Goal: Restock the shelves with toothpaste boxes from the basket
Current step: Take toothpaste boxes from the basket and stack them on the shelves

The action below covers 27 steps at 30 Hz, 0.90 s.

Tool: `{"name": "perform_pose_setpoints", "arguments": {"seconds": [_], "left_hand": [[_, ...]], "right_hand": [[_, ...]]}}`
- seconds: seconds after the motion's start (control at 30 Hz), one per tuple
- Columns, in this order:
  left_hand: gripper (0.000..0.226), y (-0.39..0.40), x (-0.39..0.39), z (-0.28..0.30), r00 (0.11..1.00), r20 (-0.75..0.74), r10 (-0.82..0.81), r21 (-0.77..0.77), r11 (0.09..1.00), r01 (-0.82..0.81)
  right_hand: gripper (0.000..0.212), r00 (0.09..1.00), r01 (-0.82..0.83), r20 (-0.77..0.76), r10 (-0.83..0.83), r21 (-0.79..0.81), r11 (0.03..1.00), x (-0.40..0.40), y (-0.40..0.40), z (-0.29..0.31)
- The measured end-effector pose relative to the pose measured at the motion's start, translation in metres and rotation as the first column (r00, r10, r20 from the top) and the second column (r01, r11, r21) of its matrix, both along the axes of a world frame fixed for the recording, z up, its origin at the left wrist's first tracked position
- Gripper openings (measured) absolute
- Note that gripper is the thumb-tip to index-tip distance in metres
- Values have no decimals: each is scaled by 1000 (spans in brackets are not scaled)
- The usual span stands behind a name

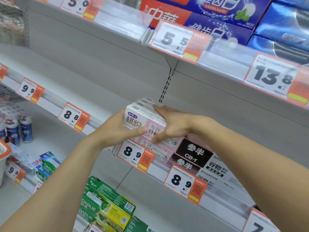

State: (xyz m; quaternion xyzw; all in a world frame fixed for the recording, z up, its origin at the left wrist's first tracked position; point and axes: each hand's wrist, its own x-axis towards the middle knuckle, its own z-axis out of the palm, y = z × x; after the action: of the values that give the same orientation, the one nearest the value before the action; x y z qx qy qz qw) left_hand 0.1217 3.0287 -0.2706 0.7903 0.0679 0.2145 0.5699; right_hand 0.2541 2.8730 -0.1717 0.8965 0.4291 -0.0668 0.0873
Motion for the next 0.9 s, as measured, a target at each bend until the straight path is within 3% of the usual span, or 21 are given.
{"name": "perform_pose_setpoints", "arguments": {"seconds": [0.13, 0.23, 0.27, 0.33, 0.43, 0.5, 0.6, 0.67, 0.73, 0.8, 0.9], "left_hand": [[37, -2, 1, 1, 997, 1, 73, 103, 992, -73], [26, -2, -5, 13, 1000, -19, 24, -142, 989, -26], [34, -4, -8, 18, 1000, -7, 10, -216, 976, -12], [53, -6, -8, 22, 1000, 8, 23, -269, 963, -20], [39, -5, 0, 34, 996, 44, 71, -383, 922, -49], [45, 7, 7, 46, 997, 55, 63, -500, 866, -27], [55, 26, 22, 62, 1000, 9, 11, -516, 856, -5], [42, 30, 34, 69, 993, -109, -52, -505, 863, -10], [51, 25, 41, 72, 962, -220, -159, -493, 869, 31], [57, 21, 49, 70, 927, -253, -276, -522, 846, 109], [50, 20, 51, 68, 924, -247, -292, -532, 838, 122]], "right_hand": [[131, 999, -8, 40, 9, -24, 1000, -12, -3, 5], [129, 1000, -3, 27, 4, -26, 1000, -17, -5, 9], [130, 1000, -3, 17, 4, -22, 1000, -17, -5, 9], [130, 1000, -10, 5, 10, -16, 1000, -15, -5, 8], [131, 1000, -10, -3, 10, -37, 999, -11, -4, 5], [130, 1000, -5, -5, 5, -50, 999, -8, -5, 5], [130, 999, -23, -31, 21, -42, 999, -3, -7, 2], [132, 998, -22, -60, 20, -39, 999, -2, -6, -1], [134, 996, -12, -85, 9, -35, 999, 0, -6, -2], [136, 996, -8, -92, 6, -24, 1000, 1, -5, 1], [136, 1000, 3, -30, -3, -7, 1000, -10, -4, 0]]}}
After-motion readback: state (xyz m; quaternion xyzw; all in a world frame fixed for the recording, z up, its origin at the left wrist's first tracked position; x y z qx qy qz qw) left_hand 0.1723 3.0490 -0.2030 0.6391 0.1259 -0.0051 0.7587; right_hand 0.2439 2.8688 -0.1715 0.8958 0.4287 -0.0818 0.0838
